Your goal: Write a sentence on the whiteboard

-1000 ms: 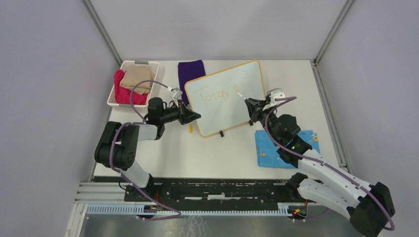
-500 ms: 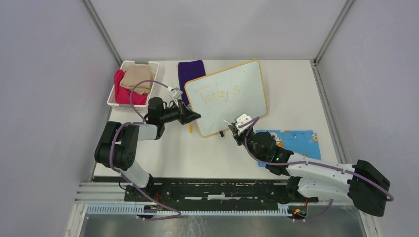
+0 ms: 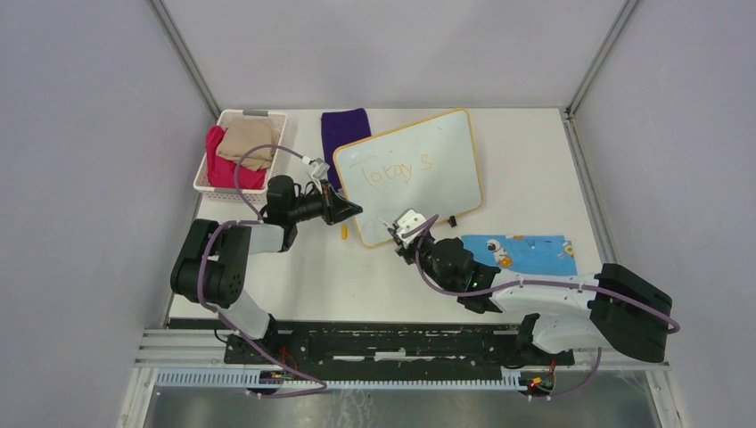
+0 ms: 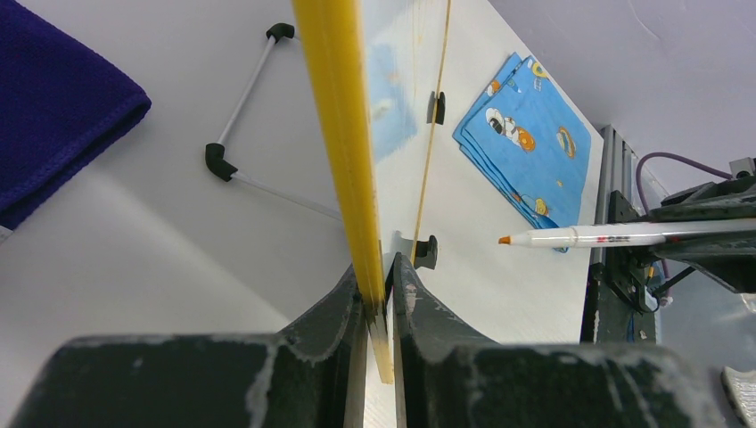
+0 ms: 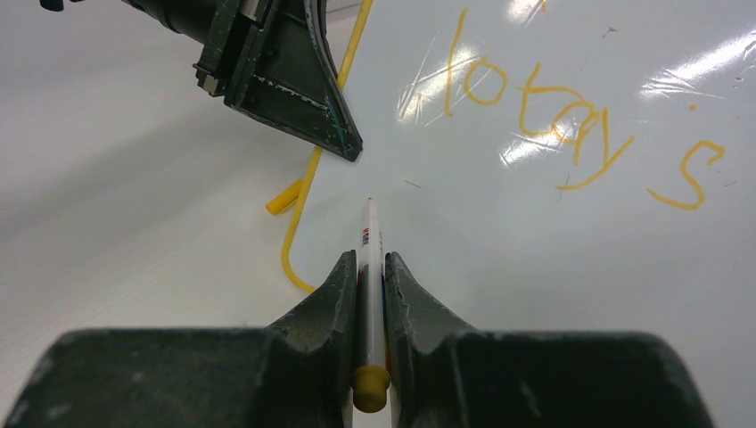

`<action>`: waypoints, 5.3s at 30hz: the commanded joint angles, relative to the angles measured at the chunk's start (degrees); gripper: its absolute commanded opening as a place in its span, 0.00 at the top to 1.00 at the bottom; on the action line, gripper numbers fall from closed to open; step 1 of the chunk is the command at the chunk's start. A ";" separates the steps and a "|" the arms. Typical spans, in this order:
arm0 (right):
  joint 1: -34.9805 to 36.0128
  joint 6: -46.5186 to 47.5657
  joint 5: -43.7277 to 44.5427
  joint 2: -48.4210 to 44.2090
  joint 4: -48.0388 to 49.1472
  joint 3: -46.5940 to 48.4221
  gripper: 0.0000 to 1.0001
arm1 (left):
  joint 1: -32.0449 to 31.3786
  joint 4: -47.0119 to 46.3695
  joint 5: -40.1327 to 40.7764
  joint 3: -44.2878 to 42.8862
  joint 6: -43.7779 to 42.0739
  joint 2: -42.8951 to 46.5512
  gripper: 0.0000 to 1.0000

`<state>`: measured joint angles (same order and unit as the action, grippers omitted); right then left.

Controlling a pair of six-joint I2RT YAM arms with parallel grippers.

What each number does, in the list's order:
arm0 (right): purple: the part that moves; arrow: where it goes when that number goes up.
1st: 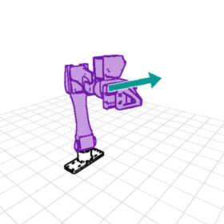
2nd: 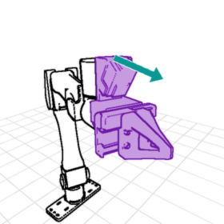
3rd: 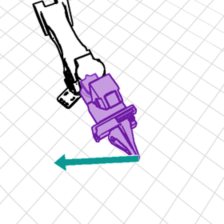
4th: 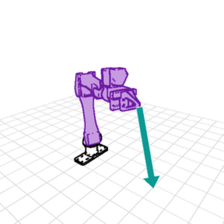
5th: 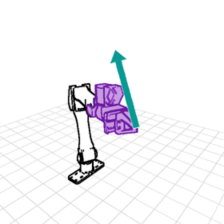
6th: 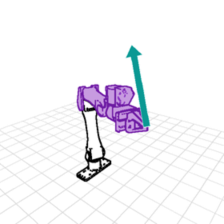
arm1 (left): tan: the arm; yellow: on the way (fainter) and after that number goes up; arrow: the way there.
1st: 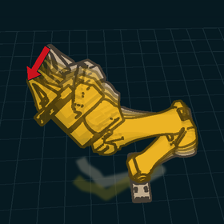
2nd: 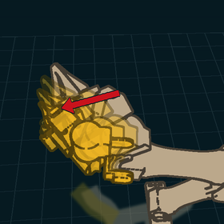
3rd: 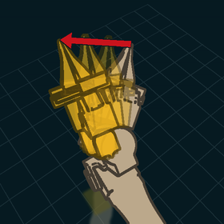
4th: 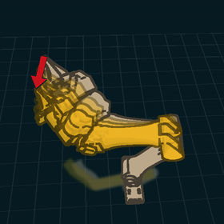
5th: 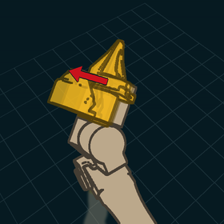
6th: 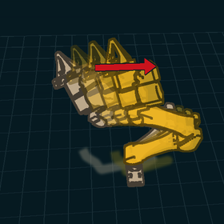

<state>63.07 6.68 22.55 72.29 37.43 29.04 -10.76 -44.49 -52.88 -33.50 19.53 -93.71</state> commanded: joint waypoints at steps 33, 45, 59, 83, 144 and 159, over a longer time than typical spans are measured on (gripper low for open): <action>4.68 2.75 3.20 7.50 12.78 2.45 1.00 | -0.27 6.07 5.26 -0.23 -6.95 -2.36 0.98; 2.15 -0.99 2.12 12.53 12.84 5.15 1.00 | -0.31 6.08 5.28 -0.25 -7.02 -2.45 0.98; 0.30 -3.33 1.46 14.46 11.78 4.59 1.00 | -0.31 6.23 5.25 -0.25 -7.05 -2.40 0.98; -0.82 -4.04 1.03 7.49 11.06 3.19 1.00 | -0.31 6.26 5.30 -0.25 -7.05 -2.26 0.98; -4.23 -8.53 -3.90 2.34 6.19 -1.18 1.00 | -0.46 6.43 5.34 -0.34 -7.12 -2.36 0.98; -7.08 -8.92 -6.01 4.77 5.90 1.19 1.00 | -0.42 6.54 5.40 -0.43 -7.13 -2.52 0.98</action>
<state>55.88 -1.72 17.39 76.31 41.32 28.03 -10.76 -43.79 -53.12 -34.02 19.44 -94.00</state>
